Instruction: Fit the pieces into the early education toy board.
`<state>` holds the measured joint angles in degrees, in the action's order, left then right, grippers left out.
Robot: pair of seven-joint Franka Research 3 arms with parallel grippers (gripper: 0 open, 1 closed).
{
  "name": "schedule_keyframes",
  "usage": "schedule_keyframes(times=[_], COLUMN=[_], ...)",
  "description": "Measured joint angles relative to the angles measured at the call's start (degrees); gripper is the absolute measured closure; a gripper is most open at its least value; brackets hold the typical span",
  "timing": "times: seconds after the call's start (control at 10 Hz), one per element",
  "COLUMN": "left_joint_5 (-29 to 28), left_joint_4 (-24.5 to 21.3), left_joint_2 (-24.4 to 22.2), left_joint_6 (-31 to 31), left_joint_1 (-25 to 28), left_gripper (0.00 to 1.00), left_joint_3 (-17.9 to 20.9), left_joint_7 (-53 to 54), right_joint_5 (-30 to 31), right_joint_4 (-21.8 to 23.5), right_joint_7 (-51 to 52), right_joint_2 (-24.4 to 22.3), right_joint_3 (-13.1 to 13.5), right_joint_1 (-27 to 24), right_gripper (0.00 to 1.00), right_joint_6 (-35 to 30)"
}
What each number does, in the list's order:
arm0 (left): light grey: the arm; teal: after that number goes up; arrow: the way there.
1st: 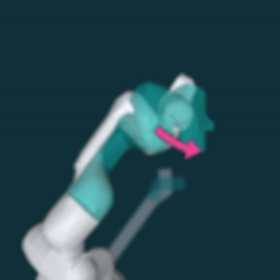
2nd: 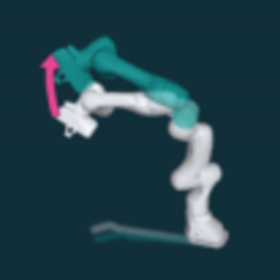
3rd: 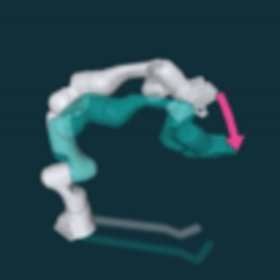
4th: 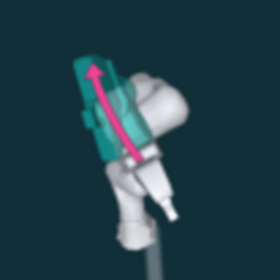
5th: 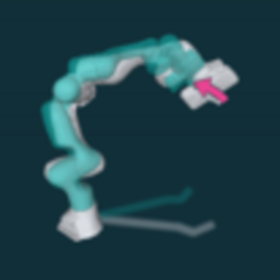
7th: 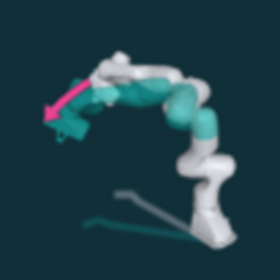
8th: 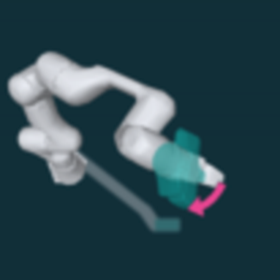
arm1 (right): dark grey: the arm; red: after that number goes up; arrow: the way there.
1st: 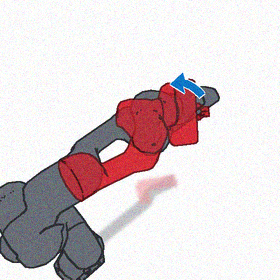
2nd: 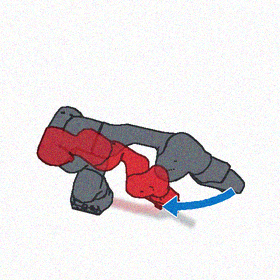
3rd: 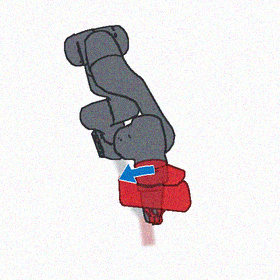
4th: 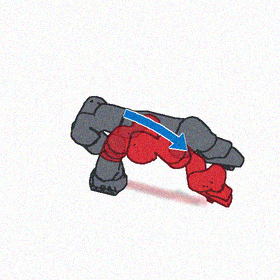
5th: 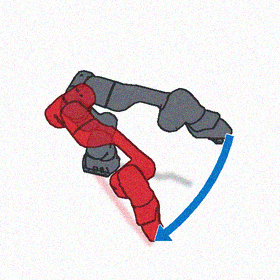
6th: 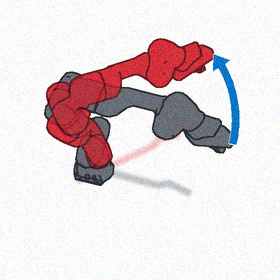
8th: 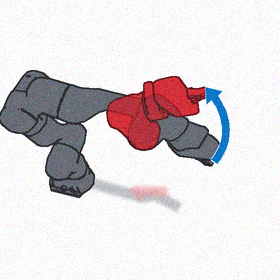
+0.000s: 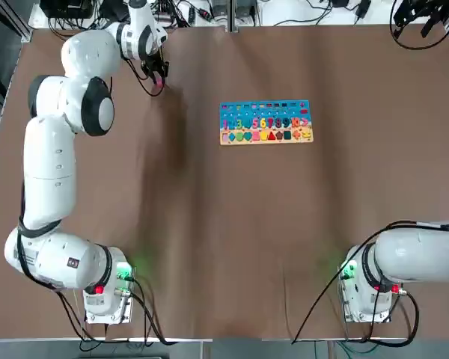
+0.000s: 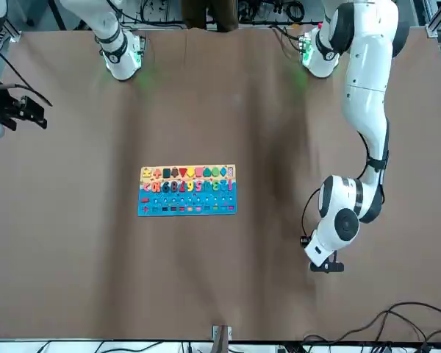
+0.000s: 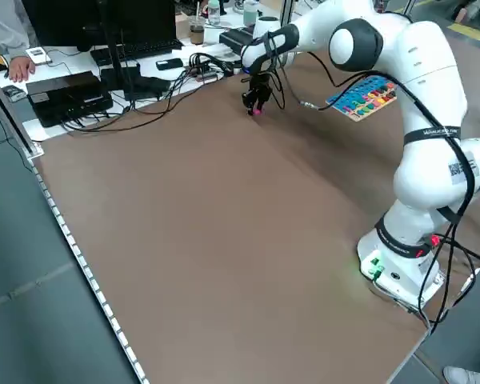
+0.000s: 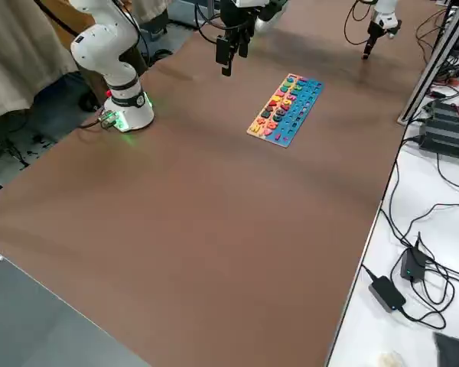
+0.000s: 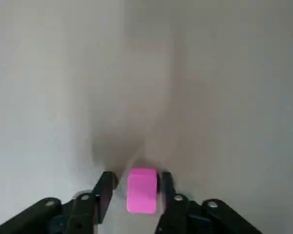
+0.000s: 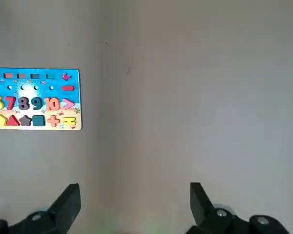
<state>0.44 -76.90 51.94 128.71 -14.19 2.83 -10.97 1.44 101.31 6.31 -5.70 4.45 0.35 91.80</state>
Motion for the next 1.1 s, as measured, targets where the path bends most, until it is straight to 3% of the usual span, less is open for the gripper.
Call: schedule_keyframes(times=[0.5, 1.1], left_joint_5=[0.0, 0.0], left_joint_4=[-0.09, -0.21], left_joint_2=[-0.18, -0.57], left_joint_6=[-0.08, -0.12], left_joint_1=[0.0, -0.03], left_gripper=[0.56, 0.7], left_joint_3=[0.01, -0.03], left_joint_7=[0.01, 0.02], right_joint_5=[-0.01, -0.01], right_joint_4=[0.47, 0.47], right_joint_7=[0.0, 0.0], right_joint_2=[0.09, 0.09], right_joint_3=[-0.01, -0.02], right_joint_1=[0.0, 0.0], right_gripper=[0.01, 0.01], right_joint_6=[-0.01, -0.01])
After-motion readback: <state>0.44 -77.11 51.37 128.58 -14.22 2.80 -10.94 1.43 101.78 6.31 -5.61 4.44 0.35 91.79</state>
